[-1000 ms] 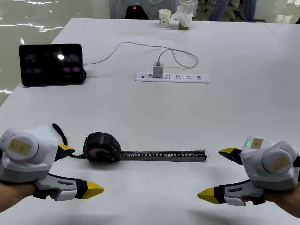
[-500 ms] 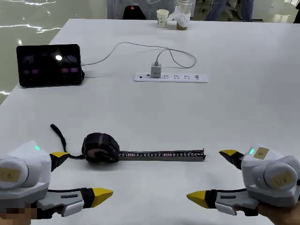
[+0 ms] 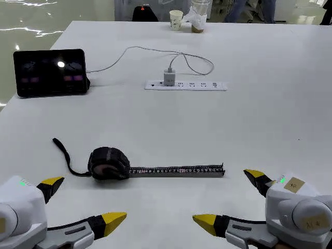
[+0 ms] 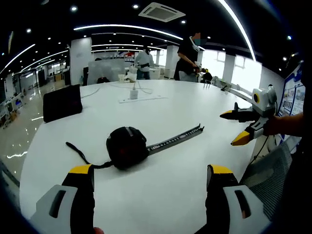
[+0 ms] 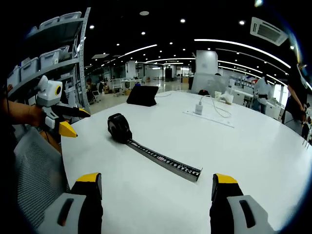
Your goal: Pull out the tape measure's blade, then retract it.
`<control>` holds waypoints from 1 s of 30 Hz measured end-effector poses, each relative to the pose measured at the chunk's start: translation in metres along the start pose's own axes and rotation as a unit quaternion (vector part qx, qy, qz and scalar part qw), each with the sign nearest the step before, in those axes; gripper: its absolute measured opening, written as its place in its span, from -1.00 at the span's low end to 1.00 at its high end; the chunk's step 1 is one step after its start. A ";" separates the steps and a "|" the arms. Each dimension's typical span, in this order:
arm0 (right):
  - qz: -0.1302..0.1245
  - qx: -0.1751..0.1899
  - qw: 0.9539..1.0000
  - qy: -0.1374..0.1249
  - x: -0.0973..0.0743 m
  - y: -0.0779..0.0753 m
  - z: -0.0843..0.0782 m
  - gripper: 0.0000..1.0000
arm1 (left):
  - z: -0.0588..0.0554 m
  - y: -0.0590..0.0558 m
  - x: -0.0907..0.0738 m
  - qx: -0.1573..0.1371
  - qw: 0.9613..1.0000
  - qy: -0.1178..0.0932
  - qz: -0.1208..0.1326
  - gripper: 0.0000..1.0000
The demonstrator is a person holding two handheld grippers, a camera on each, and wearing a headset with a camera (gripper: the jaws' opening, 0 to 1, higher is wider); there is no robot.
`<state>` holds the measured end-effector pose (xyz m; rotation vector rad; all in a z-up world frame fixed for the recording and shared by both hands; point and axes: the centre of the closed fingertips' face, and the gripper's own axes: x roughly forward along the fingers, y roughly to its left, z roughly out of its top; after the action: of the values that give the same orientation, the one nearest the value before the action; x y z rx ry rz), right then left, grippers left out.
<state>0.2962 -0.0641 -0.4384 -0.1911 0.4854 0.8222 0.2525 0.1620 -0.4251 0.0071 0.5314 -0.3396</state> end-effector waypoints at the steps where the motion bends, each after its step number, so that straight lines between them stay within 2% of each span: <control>1: -0.002 0.003 1.000 -0.001 0.000 0.000 0.000 0.87 | 0.000 0.001 -0.001 -0.002 1.000 -0.002 0.004 0.86; 8: -0.007 0.018 1.000 -0.003 0.000 0.007 -0.001 0.98 | -0.001 -0.005 0.001 -0.005 1.000 -0.006 0.012 0.93; 18: -0.012 0.050 0.999 -0.010 -0.001 0.020 0.002 0.98 | 0.002 -0.016 0.003 -0.001 1.000 -0.016 0.021 0.98; 24: -0.004 0.056 0.998 -0.011 -0.001 0.026 0.002 0.98 | -0.003 -0.027 0.004 0.011 1.000 -0.006 0.004 0.98; 30: -0.002 0.058 0.998 -0.012 -0.004 0.029 0.004 0.98 | -0.003 -0.027 0.002 0.014 1.000 -0.009 0.006 0.98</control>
<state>0.2733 -0.0459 -0.4327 -0.0743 0.5090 0.7895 0.2445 0.1361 -0.4263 0.0335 0.5091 -0.3351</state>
